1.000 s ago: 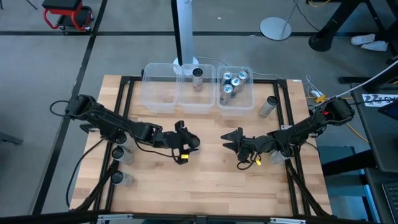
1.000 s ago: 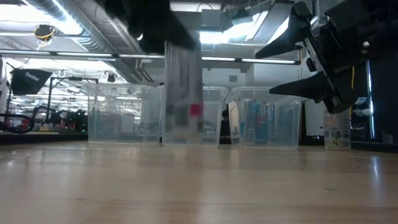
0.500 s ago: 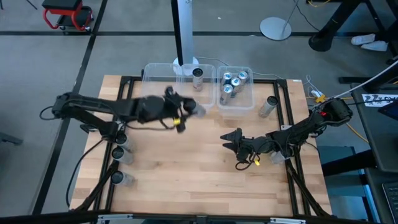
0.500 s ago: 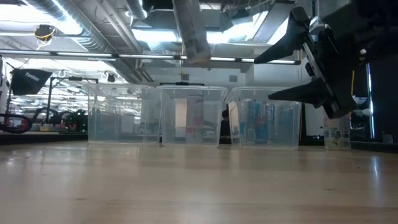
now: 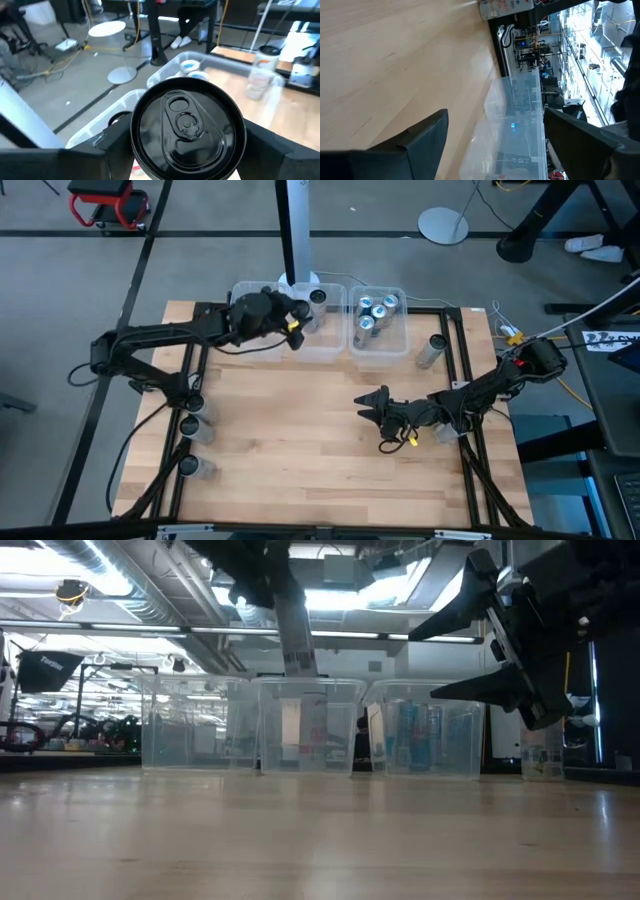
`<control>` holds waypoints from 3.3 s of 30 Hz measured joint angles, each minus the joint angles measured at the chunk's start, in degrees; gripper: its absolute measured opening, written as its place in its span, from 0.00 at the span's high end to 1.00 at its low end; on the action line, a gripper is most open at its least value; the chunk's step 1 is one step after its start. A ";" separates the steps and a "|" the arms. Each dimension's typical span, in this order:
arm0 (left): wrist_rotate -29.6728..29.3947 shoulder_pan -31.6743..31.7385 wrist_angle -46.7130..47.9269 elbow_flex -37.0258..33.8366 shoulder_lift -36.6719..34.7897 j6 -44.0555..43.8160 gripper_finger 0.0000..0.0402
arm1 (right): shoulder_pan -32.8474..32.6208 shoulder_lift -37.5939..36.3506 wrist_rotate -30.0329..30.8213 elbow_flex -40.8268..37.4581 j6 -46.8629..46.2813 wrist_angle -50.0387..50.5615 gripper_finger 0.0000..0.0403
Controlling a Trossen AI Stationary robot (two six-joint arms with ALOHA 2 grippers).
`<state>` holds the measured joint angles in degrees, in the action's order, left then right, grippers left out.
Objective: Sort soda cans
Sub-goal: Put the white-pink soda can into the middle transparent bin
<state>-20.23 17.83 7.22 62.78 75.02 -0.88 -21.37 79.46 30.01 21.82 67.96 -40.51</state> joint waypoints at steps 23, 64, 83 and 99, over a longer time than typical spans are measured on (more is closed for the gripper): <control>0.16 10.22 -2.51 -0.02 13.90 -4.16 0.36 | 0.00 0.00 0.01 0.00 0.07 0.09 0.19; -0.87 16.04 -13.72 0.15 26.00 -5.49 0.35 | 0.00 0.00 0.43 0.01 0.11 0.95 0.19; 0.12 16.04 -13.99 0.00 26.08 -5.23 0.28 | 0.00 0.00 0.43 0.02 0.04 1.22 0.19; 0.16 15.16 -11.25 -0.13 21.16 -3.82 0.19 | 0.02 0.00 0.43 0.02 0.04 1.33 0.19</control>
<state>-20.08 32.99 -4.03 62.65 96.18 -4.70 -21.35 79.46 30.44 21.85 68.01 -39.18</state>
